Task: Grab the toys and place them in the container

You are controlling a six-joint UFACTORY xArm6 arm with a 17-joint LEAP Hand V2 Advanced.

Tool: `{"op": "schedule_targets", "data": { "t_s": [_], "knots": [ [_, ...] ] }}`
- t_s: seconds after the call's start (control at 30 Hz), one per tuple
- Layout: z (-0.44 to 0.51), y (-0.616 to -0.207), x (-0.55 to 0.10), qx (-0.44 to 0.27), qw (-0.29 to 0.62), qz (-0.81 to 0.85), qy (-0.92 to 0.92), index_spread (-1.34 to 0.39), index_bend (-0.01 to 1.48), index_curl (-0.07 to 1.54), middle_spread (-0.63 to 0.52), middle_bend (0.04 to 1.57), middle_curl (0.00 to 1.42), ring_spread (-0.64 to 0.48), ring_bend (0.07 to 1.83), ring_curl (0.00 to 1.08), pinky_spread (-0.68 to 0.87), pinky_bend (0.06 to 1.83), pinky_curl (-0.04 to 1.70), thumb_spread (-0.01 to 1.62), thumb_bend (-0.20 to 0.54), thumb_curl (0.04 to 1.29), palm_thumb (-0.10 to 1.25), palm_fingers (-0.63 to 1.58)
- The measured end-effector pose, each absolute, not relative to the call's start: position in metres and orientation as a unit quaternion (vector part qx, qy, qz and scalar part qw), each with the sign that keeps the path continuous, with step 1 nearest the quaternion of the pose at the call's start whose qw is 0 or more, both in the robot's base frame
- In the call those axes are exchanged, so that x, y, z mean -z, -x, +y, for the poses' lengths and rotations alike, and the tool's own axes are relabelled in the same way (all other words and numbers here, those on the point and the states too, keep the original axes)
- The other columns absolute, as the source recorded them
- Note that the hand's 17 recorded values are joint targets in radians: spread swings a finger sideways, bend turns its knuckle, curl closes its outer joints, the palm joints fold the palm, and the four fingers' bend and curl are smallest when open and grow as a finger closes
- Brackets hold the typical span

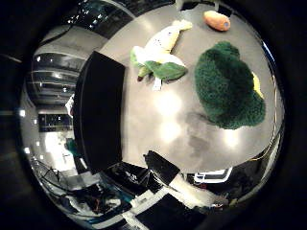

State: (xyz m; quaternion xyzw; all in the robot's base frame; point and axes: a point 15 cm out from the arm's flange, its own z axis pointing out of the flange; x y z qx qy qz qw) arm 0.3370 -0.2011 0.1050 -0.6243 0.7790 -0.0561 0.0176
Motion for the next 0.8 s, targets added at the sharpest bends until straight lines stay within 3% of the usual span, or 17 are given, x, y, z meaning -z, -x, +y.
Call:
{"op": "schedule_targets", "data": {
  "t_s": [0.3, 0.5, 0.53, 0.57, 0.6, 0.63, 0.67, 0.7, 0.8],
  "knots": [
    [-0.226, -0.356, -0.073, 0.033, 0.006, 0.781, 0.624, -0.34, 0.17, 0.28, 0.02, 0.27, 0.34, 0.10, 0.37, 0.25, 0.34, 0.40, 0.28, 0.98, -0.025, 0.29, 0.49, 0.28],
    [-0.231, -0.350, -0.059, 0.013, -0.003, 0.780, 0.626, -0.39, 0.19, 0.31, -0.10, 0.39, 0.37, -0.14, 0.63, 0.29, 0.08, 0.35, 0.24, 0.98, -0.023, 0.30, 0.53, 0.75],
    [-0.233, -0.352, -0.060, 0.015, -0.002, 0.779, 0.627, -0.40, 0.19, 0.31, -0.11, 0.39, 0.37, -0.16, 0.67, 0.30, 0.05, 0.37, 0.23, 0.97, -0.022, 0.30, 0.54, 0.81],
    [-0.233, -0.353, -0.060, 0.015, -0.002, 0.778, 0.628, -0.41, 0.20, 0.31, -0.13, 0.42, 0.37, -0.19, 0.71, 0.30, 0.00, 0.42, 0.22, 0.98, -0.018, 0.31, 0.55, 1.00],
    [-0.234, -0.352, -0.060, 0.014, -0.003, 0.778, 0.628, -0.41, 0.20, 0.31, -0.14, 0.42, 0.37, -0.19, 0.72, 0.30, -0.02, 0.43, 0.22, 0.98, -0.019, 0.31, 0.55, 1.01],
    [-0.233, -0.351, -0.060, 0.011, -0.004, 0.778, 0.629, -0.43, 0.30, 0.37, -0.17, 0.54, 0.42, -0.22, 0.80, 0.34, -0.17, 0.54, 0.26, 0.98, -0.020, 0.31, 0.57, 1.35],
    [-0.233, -0.351, -0.060, 0.011, -0.004, 0.776, 0.631, -0.43, 0.34, 0.40, -0.19, 0.59, 0.44, -0.23, 0.84, 0.36, -0.24, 0.59, 0.28, 0.98, -0.020, 0.31, 0.58, 1.32],
    [-0.235, -0.350, -0.063, 0.013, -0.003, 0.776, 0.631, -0.41, 0.50, 0.46, -0.19, 0.71, 0.48, -0.23, 0.88, 0.39, -0.35, 0.65, 0.30, 0.99, -0.011, 0.32, 0.62, 1.49],
    [-0.248, -0.349, -0.078, 0.029, 0.001, 0.780, 0.625, -0.35, 0.72, 0.55, -0.17, 0.83, 0.53, -0.22, 0.99, 0.43, -0.40, 0.81, 0.37, 0.99, 0.003, 0.34, 0.71, 1.53]
  ]
}}
